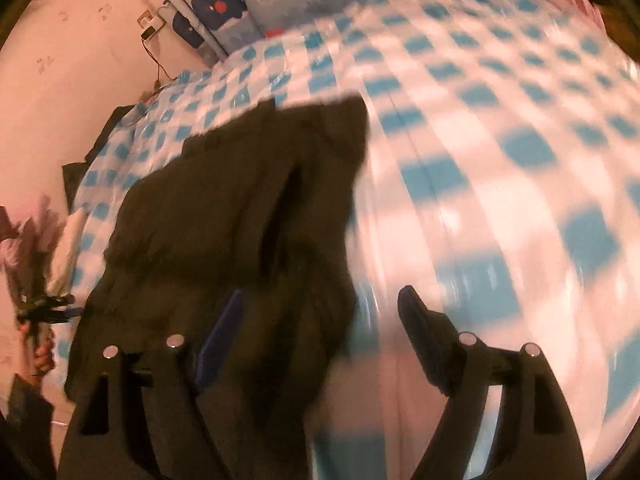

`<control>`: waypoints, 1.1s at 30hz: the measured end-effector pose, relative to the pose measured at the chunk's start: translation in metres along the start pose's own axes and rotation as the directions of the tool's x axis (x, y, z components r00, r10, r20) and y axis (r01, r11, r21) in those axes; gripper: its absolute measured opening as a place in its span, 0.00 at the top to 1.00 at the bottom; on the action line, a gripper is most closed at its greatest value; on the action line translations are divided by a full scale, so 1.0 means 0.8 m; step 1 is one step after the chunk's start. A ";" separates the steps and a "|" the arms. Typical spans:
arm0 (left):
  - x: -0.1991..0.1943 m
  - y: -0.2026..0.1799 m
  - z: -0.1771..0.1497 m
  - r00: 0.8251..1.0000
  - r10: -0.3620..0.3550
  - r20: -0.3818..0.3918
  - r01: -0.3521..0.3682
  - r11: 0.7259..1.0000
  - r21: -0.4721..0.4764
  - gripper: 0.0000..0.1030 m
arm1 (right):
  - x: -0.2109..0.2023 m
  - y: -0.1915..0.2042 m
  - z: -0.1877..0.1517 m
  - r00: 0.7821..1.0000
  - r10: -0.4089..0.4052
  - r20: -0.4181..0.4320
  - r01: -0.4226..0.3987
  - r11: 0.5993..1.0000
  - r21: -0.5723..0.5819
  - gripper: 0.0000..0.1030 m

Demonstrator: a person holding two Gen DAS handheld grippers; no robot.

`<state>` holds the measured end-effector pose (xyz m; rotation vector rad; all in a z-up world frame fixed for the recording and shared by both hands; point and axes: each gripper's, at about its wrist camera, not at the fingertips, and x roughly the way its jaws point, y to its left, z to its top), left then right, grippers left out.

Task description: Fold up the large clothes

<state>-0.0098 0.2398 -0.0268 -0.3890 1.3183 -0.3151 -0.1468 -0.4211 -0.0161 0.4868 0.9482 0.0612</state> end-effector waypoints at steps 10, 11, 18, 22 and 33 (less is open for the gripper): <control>-0.015 0.023 -0.096 0.999 -0.049 -0.015 0.049 0.998 -0.048 0.16 | 0.006 -0.005 0.038 0.992 0.120 0.033 -0.122 0.989 0.081 0.26; -0.016 0.022 -0.099 0.999 -0.043 -0.015 0.042 0.998 -0.046 0.16 | 0.015 0.009 0.047 0.992 0.123 0.027 -0.124 0.991 0.051 0.23; -0.015 0.021 -0.094 0.999 -0.039 -0.005 0.038 0.997 -0.069 0.16 | 0.120 0.060 0.097 0.997 -0.043 -0.068 0.036 0.995 -0.098 0.64; -0.017 0.017 -0.088 0.999 -0.033 0.005 0.033 0.998 -0.058 0.16 | 0.097 0.108 0.125 0.992 -0.084 0.093 0.103 0.970 -0.219 0.77; 0.003 0.013 -0.086 0.999 -0.029 -0.026 0.028 0.999 -0.045 0.16 | 0.200 0.073 0.186 0.964 -0.251 -0.088 0.224 0.944 -0.242 0.30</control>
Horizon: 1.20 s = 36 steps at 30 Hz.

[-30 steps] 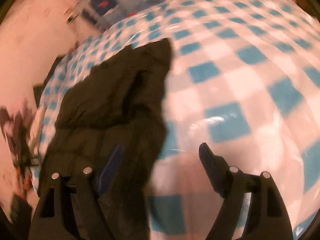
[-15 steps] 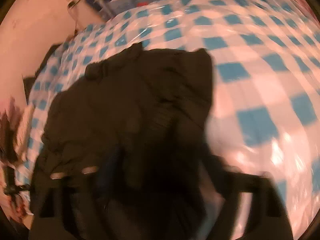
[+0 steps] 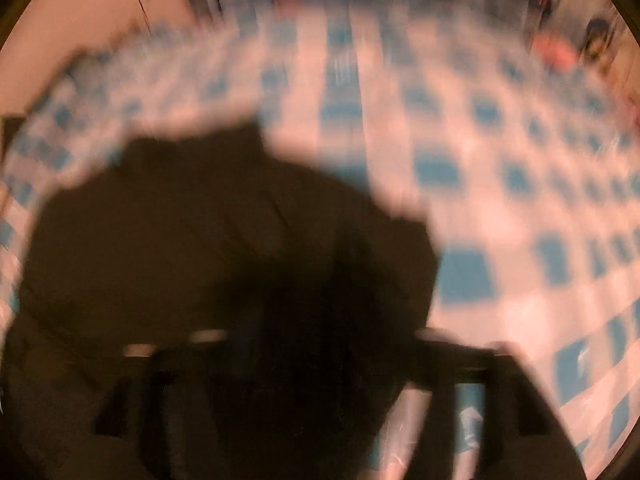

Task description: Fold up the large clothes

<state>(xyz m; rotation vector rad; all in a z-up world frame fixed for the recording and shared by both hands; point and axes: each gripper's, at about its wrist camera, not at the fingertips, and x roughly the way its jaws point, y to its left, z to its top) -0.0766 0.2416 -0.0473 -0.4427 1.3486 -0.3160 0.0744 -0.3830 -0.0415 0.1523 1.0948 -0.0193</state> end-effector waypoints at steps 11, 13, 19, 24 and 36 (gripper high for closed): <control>-0.015 0.031 -0.018 0.994 -0.104 -0.025 0.101 0.991 -0.089 0.16 | -0.137 -0.095 -0.200 0.948 0.303 0.097 -0.318 0.919 0.232 0.22; -0.010 0.028 -0.025 0.996 -0.078 -0.043 0.075 0.995 -0.068 0.16 | -0.146 -0.093 -0.242 0.940 0.338 0.052 -0.340 0.906 0.254 0.22; -0.006 0.032 -0.046 0.996 -0.030 -0.078 0.026 0.999 -0.046 0.16 | -0.164 -0.079 -0.345 0.891 0.453 -0.034 -0.421 0.852 0.311 0.22; 0.008 0.028 -0.068 0.991 0.000 -0.132 -0.001 1.000 -0.010 0.15 | -0.173 -0.039 -0.376 0.847 0.521 -0.104 -0.479 0.833 0.277 0.22; 0.013 0.013 -0.091 0.992 0.042 -0.120 -0.041 0.999 0.015 0.35 | -0.181 0.004 -0.418 0.801 0.577 -0.160 -0.511 0.798 0.319 0.86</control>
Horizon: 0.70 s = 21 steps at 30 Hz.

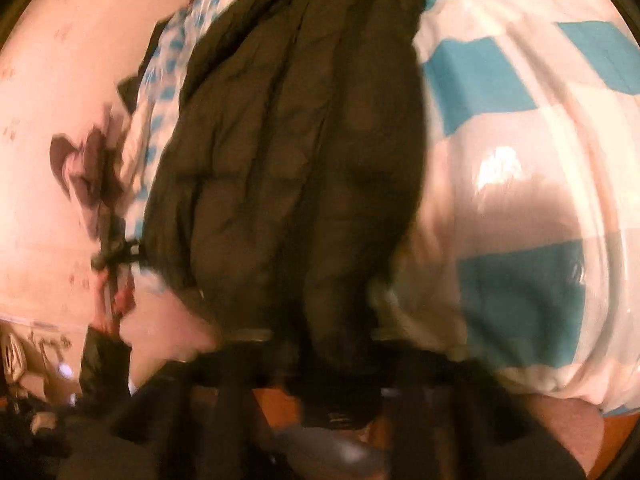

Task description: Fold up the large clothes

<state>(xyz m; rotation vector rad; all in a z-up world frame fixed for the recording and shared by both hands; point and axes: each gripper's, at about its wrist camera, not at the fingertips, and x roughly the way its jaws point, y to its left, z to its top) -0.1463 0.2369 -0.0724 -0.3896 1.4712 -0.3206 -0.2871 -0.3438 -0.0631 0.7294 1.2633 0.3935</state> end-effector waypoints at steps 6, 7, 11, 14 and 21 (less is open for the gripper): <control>-0.035 -0.029 -0.007 0.998 0.044 0.040 -0.044 0.999 0.020 0.85 | -0.061 0.070 0.023 0.980 0.064 0.188 -0.039 0.990 -0.135 0.92; -0.049 -0.038 -0.008 0.998 0.037 0.058 -0.038 0.999 0.022 0.87 | -0.078 0.080 0.031 0.973 0.075 0.220 -0.042 0.987 -0.153 0.93; -0.091 -0.063 -0.008 0.992 0.013 0.126 -0.018 0.999 0.037 0.91 | -0.144 0.114 0.060 0.949 0.097 0.301 -0.025 0.972 -0.233 0.93; -0.100 -0.077 -0.015 0.993 -0.021 0.117 0.017 0.999 0.040 0.91 | -0.173 0.119 0.062 0.936 0.109 0.335 -0.024 0.969 -0.247 0.93; -0.072 -0.093 -0.067 0.996 -0.087 0.013 0.086 0.993 0.076 0.91 | -0.199 0.047 0.023 0.942 0.041 0.334 0.016 0.986 -0.166 0.93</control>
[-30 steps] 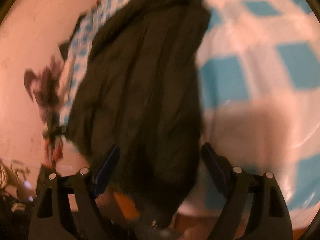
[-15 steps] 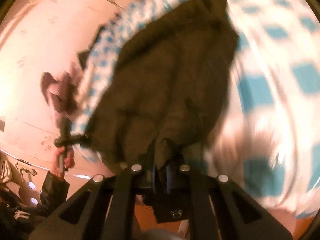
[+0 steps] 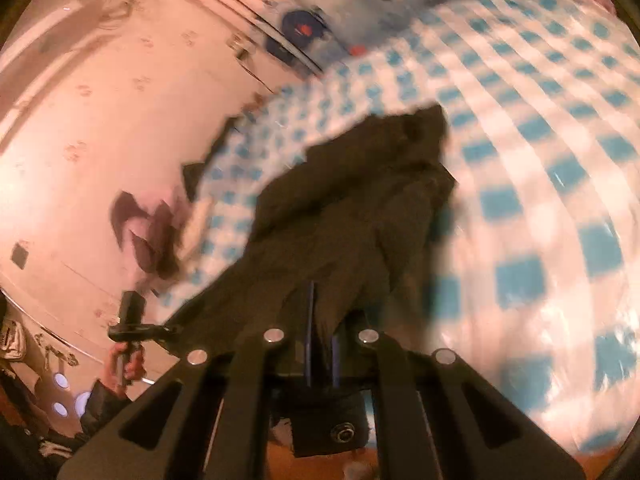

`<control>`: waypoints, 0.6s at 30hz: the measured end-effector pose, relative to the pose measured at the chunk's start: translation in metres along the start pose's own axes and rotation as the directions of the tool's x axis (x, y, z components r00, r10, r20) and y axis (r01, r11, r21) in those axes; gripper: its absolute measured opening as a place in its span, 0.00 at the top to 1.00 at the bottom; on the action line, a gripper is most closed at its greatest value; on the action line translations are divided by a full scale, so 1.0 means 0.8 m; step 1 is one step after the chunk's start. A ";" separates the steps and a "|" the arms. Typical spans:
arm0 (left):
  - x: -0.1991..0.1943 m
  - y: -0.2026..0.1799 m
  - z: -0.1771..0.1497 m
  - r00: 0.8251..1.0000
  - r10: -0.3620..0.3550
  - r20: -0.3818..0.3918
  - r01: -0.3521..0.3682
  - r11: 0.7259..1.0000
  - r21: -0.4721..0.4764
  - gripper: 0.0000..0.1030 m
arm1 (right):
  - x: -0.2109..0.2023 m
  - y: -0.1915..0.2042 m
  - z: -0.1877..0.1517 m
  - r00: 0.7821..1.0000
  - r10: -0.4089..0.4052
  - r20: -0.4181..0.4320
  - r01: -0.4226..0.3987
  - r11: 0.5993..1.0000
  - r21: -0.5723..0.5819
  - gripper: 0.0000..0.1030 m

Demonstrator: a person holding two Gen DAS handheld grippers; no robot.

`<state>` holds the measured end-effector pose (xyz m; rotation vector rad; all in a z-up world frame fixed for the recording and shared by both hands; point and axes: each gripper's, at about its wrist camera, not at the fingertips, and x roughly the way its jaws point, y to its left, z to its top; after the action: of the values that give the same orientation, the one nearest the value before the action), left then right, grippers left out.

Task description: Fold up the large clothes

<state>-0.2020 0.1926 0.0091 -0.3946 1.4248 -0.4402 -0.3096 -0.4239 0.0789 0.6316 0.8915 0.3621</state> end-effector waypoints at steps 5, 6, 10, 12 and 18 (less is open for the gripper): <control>0.051 0.039 -0.022 0.984 0.093 -0.152 -0.098 0.995 -0.025 0.65 | 0.050 -0.089 -0.079 0.937 -0.212 -0.278 0.225 0.974 0.015 0.83; 0.046 0.045 -0.023 0.991 0.083 -0.108 -0.084 0.996 -0.010 0.57 | 0.046 -0.102 -0.087 0.935 -0.226 -0.273 0.245 0.969 0.038 0.75; -0.014 0.057 -0.026 0.967 0.251 0.031 -0.250 0.968 -0.028 0.49 | 0.009 -0.092 -0.064 0.941 -0.303 -0.148 0.310 0.951 0.025 0.48; -0.049 0.039 -0.010 0.930 0.331 0.158 -0.334 0.942 -0.008 0.41 | 0.002 -0.065 -0.035 0.945 -0.322 -0.061 0.321 0.947 -0.025 0.47; -0.062 -0.074 0.096 0.834 0.224 0.504 -0.325 0.938 0.121 0.14 | 0.065 0.036 0.094 0.938 -0.292 0.186 0.327 0.925 -0.196 0.36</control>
<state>-0.1339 0.1674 0.0901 -0.1122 0.9131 -0.2220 -0.2191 -0.4005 0.1014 0.2967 0.7735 0.1218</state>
